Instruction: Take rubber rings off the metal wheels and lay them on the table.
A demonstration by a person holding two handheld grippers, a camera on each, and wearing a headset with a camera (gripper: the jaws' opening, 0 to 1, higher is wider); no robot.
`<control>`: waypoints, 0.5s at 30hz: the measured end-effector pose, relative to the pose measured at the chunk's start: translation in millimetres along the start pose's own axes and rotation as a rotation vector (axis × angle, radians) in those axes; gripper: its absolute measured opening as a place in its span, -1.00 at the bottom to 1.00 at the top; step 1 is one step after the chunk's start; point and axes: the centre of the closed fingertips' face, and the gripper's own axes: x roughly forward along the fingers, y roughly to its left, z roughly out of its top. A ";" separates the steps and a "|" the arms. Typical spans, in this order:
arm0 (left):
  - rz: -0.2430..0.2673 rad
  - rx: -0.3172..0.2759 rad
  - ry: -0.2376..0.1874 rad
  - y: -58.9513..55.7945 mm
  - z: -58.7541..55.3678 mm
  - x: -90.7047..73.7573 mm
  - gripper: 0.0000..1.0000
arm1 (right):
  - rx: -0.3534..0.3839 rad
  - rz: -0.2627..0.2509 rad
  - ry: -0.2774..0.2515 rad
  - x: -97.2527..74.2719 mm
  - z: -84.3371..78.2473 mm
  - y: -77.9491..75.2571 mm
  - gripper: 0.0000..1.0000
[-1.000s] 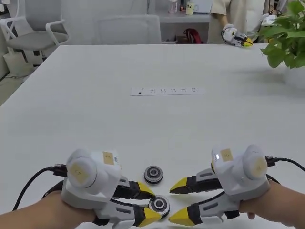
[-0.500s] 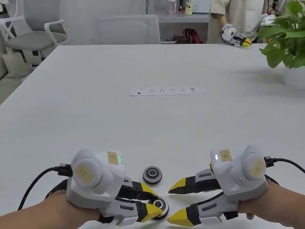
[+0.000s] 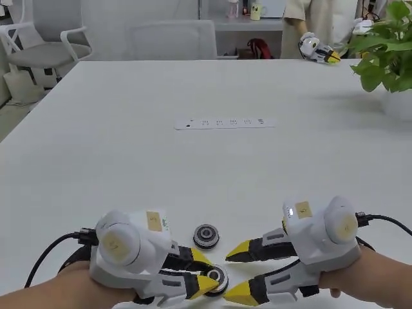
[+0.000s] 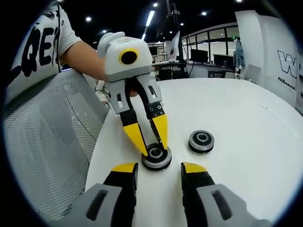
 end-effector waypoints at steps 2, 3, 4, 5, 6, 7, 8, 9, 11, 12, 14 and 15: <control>0.002 0.000 0.000 0.1 -0.2 -0.3 -0.72 | 0.005 0.001 -0.002 0.7 0.3 0.8 -0.33; 0.004 -0.002 -0.001 0.1 0.1 -0.6 -0.72 | 0.006 0.002 -0.003 1.0 0.4 1.0 -0.33; 0.005 -0.004 -0.002 0.1 0.0 -0.6 -0.72 | 0.007 0.000 -0.004 1.6 0.6 1.1 -0.34; 0.006 -0.007 -0.005 0.3 0.0 -0.8 -0.72 | 0.013 -0.003 -0.006 2.0 0.9 1.1 -0.35; 0.006 -0.008 -0.007 0.4 -0.2 -0.8 -0.72 | 0.023 -0.006 -0.014 2.7 1.8 0.9 -0.36; 0.007 -0.009 -0.008 0.2 -0.2 -0.8 -0.72 | 0.028 -0.008 -0.016 3.1 2.0 0.5 -0.37; 0.008 -0.010 -0.010 0.0 0.2 -1.2 -0.72 | 0.031 -0.012 -0.016 3.9 1.9 -0.1 -0.37; 0.009 -0.011 -0.011 0.0 0.4 -1.3 -0.72 | 0.032 -0.014 -0.017 4.3 1.9 -0.2 -0.38; 0.012 -0.011 -0.011 -0.1 0.6 -1.5 -0.72 | 0.037 -0.009 -0.014 5.5 1.4 1.2 -0.40; 0.013 -0.012 -0.011 -0.2 0.5 -1.5 -0.72 | 0.038 -0.005 -0.012 6.2 0.8 2.3 -0.41; 0.015 -0.011 -0.011 -0.3 0.3 -1.7 -0.72 | 0.042 0.000 -0.010 7.4 0.4 3.8 -0.44; 0.016 -0.009 -0.011 -0.4 0.2 -1.7 -0.72 | 0.044 0.003 -0.009 8.5 0.0 4.9 -0.44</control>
